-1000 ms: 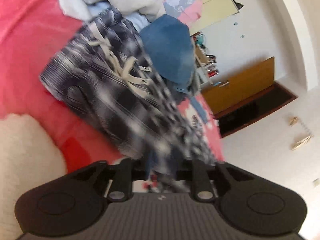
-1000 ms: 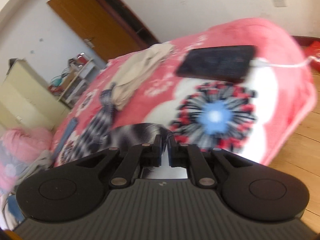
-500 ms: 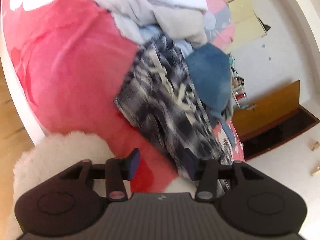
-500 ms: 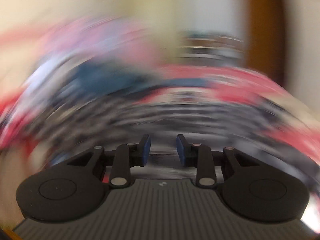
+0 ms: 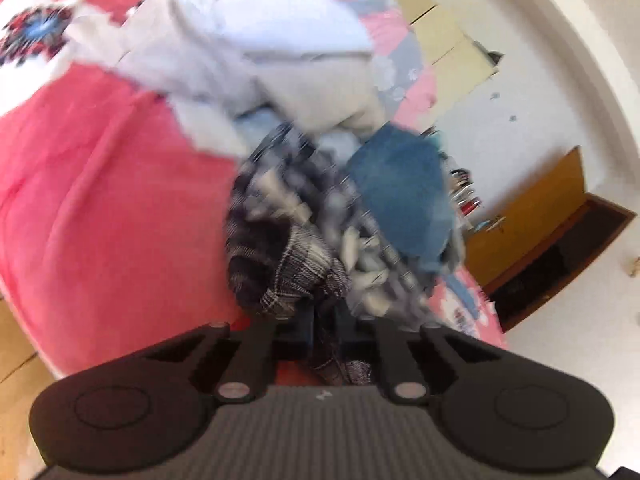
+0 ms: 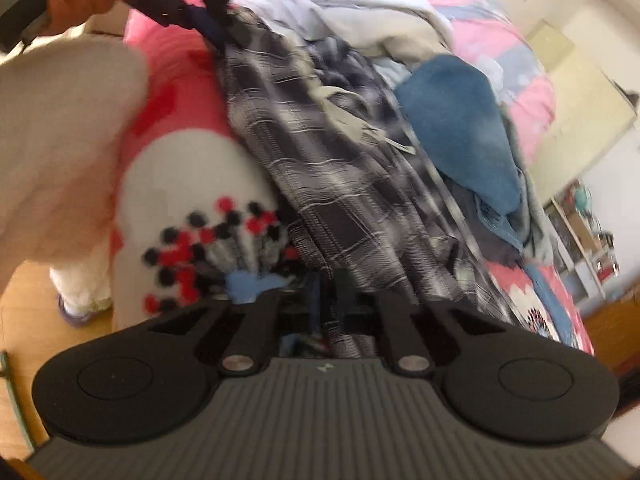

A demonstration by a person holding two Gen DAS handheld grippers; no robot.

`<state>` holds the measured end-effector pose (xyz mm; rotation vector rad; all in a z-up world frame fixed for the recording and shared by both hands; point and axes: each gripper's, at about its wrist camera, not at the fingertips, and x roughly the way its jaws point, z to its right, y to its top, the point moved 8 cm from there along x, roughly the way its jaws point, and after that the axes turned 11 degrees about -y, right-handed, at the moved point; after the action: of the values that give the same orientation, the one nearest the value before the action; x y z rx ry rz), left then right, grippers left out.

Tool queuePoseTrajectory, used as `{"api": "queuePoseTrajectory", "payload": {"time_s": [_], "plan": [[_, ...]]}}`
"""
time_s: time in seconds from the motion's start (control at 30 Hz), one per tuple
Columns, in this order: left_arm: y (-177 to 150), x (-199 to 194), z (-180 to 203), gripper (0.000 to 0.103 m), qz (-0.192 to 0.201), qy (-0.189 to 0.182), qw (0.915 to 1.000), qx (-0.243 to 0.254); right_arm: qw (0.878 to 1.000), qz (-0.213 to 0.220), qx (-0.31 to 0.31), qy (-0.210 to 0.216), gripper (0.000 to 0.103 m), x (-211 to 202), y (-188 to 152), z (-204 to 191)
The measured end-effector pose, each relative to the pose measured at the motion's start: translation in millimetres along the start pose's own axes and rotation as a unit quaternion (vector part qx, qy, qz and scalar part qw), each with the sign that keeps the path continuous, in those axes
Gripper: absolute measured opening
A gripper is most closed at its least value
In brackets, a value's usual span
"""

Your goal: Fold clothes

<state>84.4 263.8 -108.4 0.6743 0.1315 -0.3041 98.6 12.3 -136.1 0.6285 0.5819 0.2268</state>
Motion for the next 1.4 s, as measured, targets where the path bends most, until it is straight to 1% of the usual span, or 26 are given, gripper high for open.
{"api": "queuePoseTrajectory", "payload": {"time_s": [0.07, 0.13, 0.17, 0.2, 0.27, 0.33, 0.4, 0.47, 0.6, 0.63, 0.67, 0.73, 0.77, 0.8, 0.83, 0.9, 0.93, 1.0, 1.07, 1.1, 1.13, 1.2, 1.23, 1.27, 1.3, 1.4], "plan": [[18.3, -11.0, 13.5, 0.008, 0.002, -0.024, 0.9997, -0.008, 0.999, 0.002, 0.031, 0.026, 0.002, -13.6, 11.4, 10.3], [34.3, -21.5, 22.1, 0.008, -0.005, -0.029, 0.9995, -0.009, 0.994, 0.009, 0.078, 0.075, 0.002, -30.2, 20.4, 18.5], [38.3, -24.2, 21.3, 0.009, -0.014, -0.024, 0.9996, -0.006, 0.989, 0.014, 0.1, 0.107, 0.002, -39.5, 24.6, 20.7], [37.4, -24.4, 15.5, 0.009, -0.026, -0.012, 0.9996, -0.005, 0.984, 0.017, 0.113, 0.133, 0.002, -47.1, 26.6, 19.9], [27.1, -21.7, -4.1, 0.009, -0.056, 0.026, 0.9981, -0.006, 0.978, 0.011, 0.122, 0.168, 0.002, -46.9, 22.3, 10.0], [9.5, -18.9, -28.6, 0.009, -0.082, 0.067, 0.9943, -0.014, 0.972, -0.008, 0.131, 0.192, 0.002, -35.5, 12.0, -4.5], [-5.8, -21.3, -47.0, 0.009, -0.092, 0.086, 0.9916, -0.03, 0.965, -0.034, 0.143, 0.216, 0.002, -20.3, -0.5, -19.5], [-8.9, -29.1, -51.3, 0.009, -0.086, 0.083, 0.9919, -0.042, 0.964, -0.04, 0.14, 0.222, 0.002, -15.8, -4.9, -25.5], [-9.7, -34.8, -50.1, 0.011, -0.079, 0.083, 0.9931, -0.024, 0.962, -0.029, 0.145, 0.229, 0.002, -19.4, -3.2, -21.9], [-11.4, -34.0, -50.5, 0.014, -0.082, 0.085, 0.9929, -0.013, 0.961, -0.034, 0.151, 0.231, 0.004, -16.6, -5.7, -23.6], [-12.6, -34.8, -50.3, 0.023, -0.084, 0.09, 0.9925, -0.002, 0.959, -0.039, 0.16, 0.23, 0.005, -14.0, -8.5, -25.5], [-9.7, -43.3, -46.7, 0.032, -0.077, 0.099, 0.9921, 0.012, 0.957, -0.045, 0.185, 0.221, 0.006, -11.3, -12.8, -27.5], [-6.5, -48.8, -45.2, 0.035, -0.069, 0.101, 0.9923, 0.019, 0.953, -0.043, 0.202, 0.219, 0.009, -13.8, -13.5, -25.7], [-2.4, -55.0, -43.5, 0.036, -0.059, 0.107, 0.9921, 0.028, 0.949, -0.041, 0.222, 0.222, 0.012, -17.9, -14.8, -23.0], [2.5, -62.0, -41.5, 0.037, -0.046, 0.118, 0.9912, 0.038, 0.942, -0.041, 0.246, 0.226, 0.019, -21.9, -16.8, -19.7], [12.3, -74.9, -36.5, 0.04, -0.021, 0.135, 0.989, 0.056, 0.925, -0.04, 0.303, 0.228, 0.028, -28.5, -24.9, -9.7], [17.2, -79.3, -32.7, 0.04, -0.012, 0.138, 0.9884, 0.061, 0.916, -0.039, 0.331, 0.225, 0.029, -32.8, -30.5, -3.6], [22.9, -80.4, -18.9, 0.041, -0.005, 0.131, 0.9885, 0.075, 0.896, -0.039, 0.391, 0.205, 0.03, -45.1, -48.6, 14.4], [20.7, -70.1, 4.9, 0.046, -0.012, 0.112, 0.988, 0.105, 0.874, -0.035, 0.454, 0.173, 0.032, -58.5, -71.7, 38.5], [14.8, -60.3, 19.6, 0.048, -0.021, 0.099, 0.9871, 0.124, 0.858, -0.028, 0.489, 0.152, 0.032, -67.9, -87.0, 54.7], [6.2, -47.9, 36.0, 0.052, -0.034, 0.082, 0.9859, 0.142, 0.841, -0.022, 0.524, 0.13, 0.033, -77.4, -102.7, 71.0], [-18.2, -17.0, 61.8, 0.056, -0.073, 0.044, 0.9852, 0.149, 0.81, -0.007, 0.581, 0.076, 0.035, -96.7, -136.6, 104.6], [-31.4, -1.1, 74.0, 0.057, -0.093, 0.025, 0.9841, 0.149, 0.799, 0.0, 0.599, 0.042, 0.036, -106.5, -153.9, 122.4], [-44.6, 14.6, 86.2, 0.057, -0.114, 0.006, 0.9823, 0.148, 0.794, 0.004, 0.608, 0.002, 0.038, -116.6, -172.7, 142.8], [-59.7, 30.0, 97.9, 0.057, -0.135, -0.009, 0.9791, 0.152, 0.794, 0.004, 0.607, -0.042, 0.039, -125.6, -190.9, 163.9], [-109.1, 73.4, 130.9, 0.056, -0.196, -0.04, 0.9635, 0.177, 0.801, -0.032, 0.572, -0.173, 0.043, -143.7, -242.7, 230.9]]}}
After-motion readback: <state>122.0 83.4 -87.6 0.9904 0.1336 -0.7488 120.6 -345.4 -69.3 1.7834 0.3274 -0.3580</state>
